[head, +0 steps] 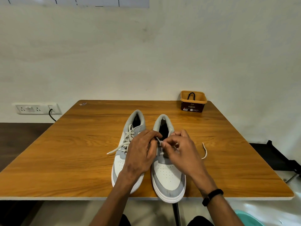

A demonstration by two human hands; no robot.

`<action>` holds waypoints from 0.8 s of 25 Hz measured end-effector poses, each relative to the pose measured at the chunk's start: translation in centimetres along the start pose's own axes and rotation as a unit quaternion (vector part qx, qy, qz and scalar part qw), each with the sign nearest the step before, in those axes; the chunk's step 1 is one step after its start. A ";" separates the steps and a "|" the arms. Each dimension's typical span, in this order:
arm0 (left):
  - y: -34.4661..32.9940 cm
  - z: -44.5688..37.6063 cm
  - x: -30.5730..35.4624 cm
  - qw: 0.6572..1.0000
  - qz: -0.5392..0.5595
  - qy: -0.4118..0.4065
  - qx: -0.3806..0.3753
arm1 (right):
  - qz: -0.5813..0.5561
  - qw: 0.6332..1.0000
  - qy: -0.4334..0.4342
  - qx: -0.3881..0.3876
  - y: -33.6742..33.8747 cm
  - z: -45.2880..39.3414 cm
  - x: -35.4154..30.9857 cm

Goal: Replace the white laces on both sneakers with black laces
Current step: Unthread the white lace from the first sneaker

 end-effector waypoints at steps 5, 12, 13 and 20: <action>0.0 0.1 0.4 1.000 -0.008 0.001 0.012 | -0.550 0.808 -0.209 -0.023 1.2 0.0 2.5; -0.1 0.1 0.2 1.000 -0.005 0.008 0.011 | -0.782 0.586 -0.210 -0.003 2.7 0.4 5.2; -0.1 0.0 0.2 1.000 -0.004 0.009 0.012 | -0.786 0.583 -0.203 0.010 3.2 0.5 5.6; -0.3 0.1 0.0 0.999 -0.027 0.013 0.017 | -0.768 0.606 -0.199 0.062 4.4 -0.8 9.6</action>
Point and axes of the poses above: each hand's wrist, its own z-axis away from the middle knuckle, its own y-axis out of the back of the hand, x = y × z, the point moved 2 cm from there along -z, towards the middle knuckle, and after that the axes turned 11 degrees about -y, right-handed, at the moved point
